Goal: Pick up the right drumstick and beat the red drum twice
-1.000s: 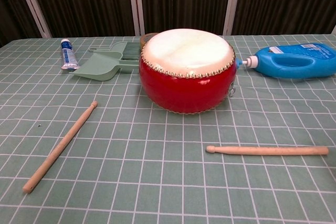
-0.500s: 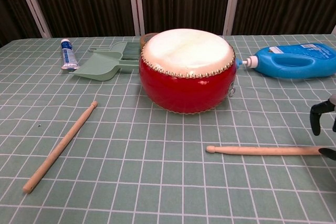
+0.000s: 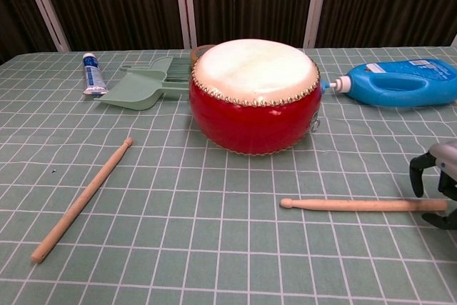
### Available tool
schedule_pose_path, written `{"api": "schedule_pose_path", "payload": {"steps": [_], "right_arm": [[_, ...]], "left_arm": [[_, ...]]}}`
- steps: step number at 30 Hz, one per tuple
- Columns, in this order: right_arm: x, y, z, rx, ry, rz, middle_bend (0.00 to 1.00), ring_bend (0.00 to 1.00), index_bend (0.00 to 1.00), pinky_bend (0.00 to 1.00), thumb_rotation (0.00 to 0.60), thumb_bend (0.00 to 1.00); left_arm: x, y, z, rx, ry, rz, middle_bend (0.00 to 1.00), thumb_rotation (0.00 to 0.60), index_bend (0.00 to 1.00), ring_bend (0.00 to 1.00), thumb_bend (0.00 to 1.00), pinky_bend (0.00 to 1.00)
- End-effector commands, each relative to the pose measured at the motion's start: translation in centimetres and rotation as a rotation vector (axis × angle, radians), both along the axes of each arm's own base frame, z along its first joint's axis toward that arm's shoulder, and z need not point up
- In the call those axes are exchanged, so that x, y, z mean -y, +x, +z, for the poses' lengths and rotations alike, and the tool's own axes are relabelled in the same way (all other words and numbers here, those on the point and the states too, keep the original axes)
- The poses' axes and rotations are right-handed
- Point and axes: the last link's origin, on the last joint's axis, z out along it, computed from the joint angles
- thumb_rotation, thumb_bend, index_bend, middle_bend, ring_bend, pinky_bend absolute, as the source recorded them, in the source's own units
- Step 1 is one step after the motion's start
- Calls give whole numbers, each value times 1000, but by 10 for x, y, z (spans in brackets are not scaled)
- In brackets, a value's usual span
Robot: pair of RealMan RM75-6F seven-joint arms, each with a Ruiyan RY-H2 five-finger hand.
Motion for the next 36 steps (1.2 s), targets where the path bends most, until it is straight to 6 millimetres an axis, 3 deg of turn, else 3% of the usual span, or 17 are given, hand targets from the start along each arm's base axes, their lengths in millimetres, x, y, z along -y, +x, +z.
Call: {"api": "schedule_pose_path", "payload": {"steps": [1, 11, 18, 23, 28, 36], "right_arm": [[3, 2, -3, 11, -3, -1, 1000, 1000, 518, 907, 600, 310], [4, 4, -17, -5, 22, -11, 1000, 1000, 518, 906, 600, 364], [3, 3, -23, -13, 31, -21, 1000, 1000, 534, 907, 600, 584], [2, 4, -24, -14, 33, -20, 1000, 1000, 682, 907, 600, 647], [1, 8, -19, 12, 17, -4, 1000, 1000, 893, 907, 600, 681], [4, 20, 7, 70, -36, 59, 1000, 1000, 972, 907, 600, 715]], "left_arm": [[0, 0, 0, 1, 1, 1, 0, 600, 0, 0, 0, 21], [0, 0, 0, 7, -1, 5, 0, 600, 0, 0, 0, 21], [0, -1, 1, 10, -3, 7, 0, 600, 0, 0, 0, 21], [-1, 0, 1, 11, -4, 7, 0, 600, 0, 0, 0, 21], [-1, 0, 1, 9, -4, 8, 0, 600, 0, 0, 0, 21], [-1, 0, 0, 8, -2, 6, 0, 600, 0, 0, 0, 21]]}}
